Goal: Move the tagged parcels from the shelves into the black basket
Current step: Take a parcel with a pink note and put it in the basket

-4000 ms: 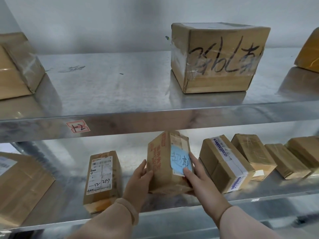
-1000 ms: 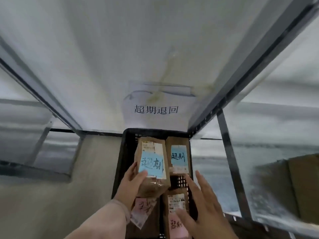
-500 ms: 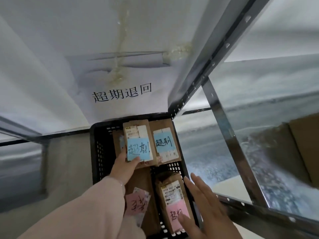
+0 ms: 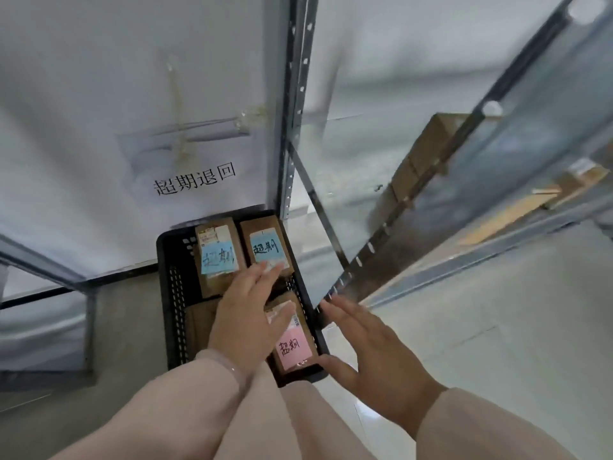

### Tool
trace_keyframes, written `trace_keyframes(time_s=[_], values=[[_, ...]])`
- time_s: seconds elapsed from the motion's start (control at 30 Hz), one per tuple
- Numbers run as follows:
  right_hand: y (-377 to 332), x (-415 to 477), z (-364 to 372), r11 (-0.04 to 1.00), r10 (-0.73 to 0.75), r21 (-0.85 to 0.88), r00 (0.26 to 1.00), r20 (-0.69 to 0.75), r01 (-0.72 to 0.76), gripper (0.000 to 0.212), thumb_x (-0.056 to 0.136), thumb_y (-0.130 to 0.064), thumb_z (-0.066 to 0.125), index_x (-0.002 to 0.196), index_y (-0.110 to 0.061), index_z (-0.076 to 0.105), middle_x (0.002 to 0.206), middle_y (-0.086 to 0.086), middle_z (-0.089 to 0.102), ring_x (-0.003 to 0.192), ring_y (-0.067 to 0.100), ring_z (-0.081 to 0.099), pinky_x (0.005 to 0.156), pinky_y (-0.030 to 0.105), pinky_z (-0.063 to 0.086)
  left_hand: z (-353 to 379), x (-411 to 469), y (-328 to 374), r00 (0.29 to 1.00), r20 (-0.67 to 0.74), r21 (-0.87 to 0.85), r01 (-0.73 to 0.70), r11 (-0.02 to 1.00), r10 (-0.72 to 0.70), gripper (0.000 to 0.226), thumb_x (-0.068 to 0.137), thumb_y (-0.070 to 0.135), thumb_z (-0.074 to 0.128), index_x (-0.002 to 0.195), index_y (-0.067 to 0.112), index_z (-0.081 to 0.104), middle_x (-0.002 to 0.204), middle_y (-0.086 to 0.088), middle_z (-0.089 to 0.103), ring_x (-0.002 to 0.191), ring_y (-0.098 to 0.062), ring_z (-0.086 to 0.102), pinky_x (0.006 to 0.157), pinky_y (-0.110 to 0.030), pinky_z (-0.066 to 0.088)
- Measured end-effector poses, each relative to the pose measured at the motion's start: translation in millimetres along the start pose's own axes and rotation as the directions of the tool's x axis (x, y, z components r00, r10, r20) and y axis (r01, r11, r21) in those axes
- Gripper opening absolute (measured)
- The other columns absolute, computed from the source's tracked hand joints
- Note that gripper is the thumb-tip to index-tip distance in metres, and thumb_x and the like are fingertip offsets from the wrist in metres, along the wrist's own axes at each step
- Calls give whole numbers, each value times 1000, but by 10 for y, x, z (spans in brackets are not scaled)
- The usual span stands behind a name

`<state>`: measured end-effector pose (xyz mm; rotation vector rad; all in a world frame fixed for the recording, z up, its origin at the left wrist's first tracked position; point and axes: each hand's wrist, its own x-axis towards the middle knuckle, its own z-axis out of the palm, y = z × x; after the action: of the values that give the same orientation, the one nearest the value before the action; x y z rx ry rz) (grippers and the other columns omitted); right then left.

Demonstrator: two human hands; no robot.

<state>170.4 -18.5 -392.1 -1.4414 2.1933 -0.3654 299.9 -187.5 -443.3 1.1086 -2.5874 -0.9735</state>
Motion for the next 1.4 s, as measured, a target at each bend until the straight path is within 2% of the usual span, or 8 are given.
trace_keyframes(time_s=[0.07,0.17,0.4,0.6,0.73,0.87,1.3,1.4], values=[[151,-351,-98,999,-26,-41,999,-28,25,79,79,-81,19,148,-44,12,156,-23,6,143,-1,8,114,17,7,72,-335,343,996,-32,48,-84,995,85,63,89,46,60,146,35,37,154,12,33,145,-11,25,119,-34,19],[514,-906,-272,994,-15,-106,994,-112,4,74,82,-75,27,148,-45,11,154,-24,4,141,-5,5,110,16,-1,295,-778,886,989,-9,88,-148,985,149,60,89,60,39,146,40,35,149,22,28,145,-7,22,118,-30,11],[1424,-2136,-944,970,108,-166,926,-361,-178,74,82,-68,39,146,-35,23,155,-3,29,144,16,25,116,42,26,992,-1108,2369,895,-57,148,-432,890,443,56,87,51,44,139,30,49,147,2,48,136,-20,41,112,-41,31],[2050,-3095,-1582,924,231,-146,818,-528,-355,80,86,-66,45,150,-41,4,160,-10,1,147,9,-6,120,32,-3,1367,-1029,3701,802,-6,203,-584,786,597,62,86,57,38,145,37,38,156,7,31,146,-18,24,118,-47,25],[2399,-3510,-1857,899,319,-57,738,-595,-434,81,82,-70,38,150,-41,5,160,-11,0,146,7,-10,118,29,-8,1594,-959,4404,728,-24,199,-668,717,685,61,84,50,55,142,34,44,152,2,39,141,-23,35,109,-54,36],[2800,-3730,-2054,864,380,-23,683,-624,-502,85,72,-76,18,149,-43,0,160,-12,-4,145,6,-13,118,29,-8,1887,-821,4942,681,0,182,-720,670,732,64,86,54,53,146,39,35,156,5,32,144,-19,27,114,-51,31],[4421,-3359,-3188,810,480,65,596,-643,-583,79,88,-65,39,150,-40,-3,159,-15,-8,140,0,-18,116,26,-12,2910,593,6351,686,26,93,-726,682,727,68,83,66,35,145,39,35,155,5,33,143,-20,29,112,-50,34],[4762,-3181,-3453,814,482,75,599,-640,-575,81,82,-71,30,149,-40,-2,159,-15,-6,136,-4,-19,113,24,-15,3112,980,6641,701,43,73,-713,697,712,69,82,67,35,146,40,34,155,5,33,142,-22,30,111,-49,36]])
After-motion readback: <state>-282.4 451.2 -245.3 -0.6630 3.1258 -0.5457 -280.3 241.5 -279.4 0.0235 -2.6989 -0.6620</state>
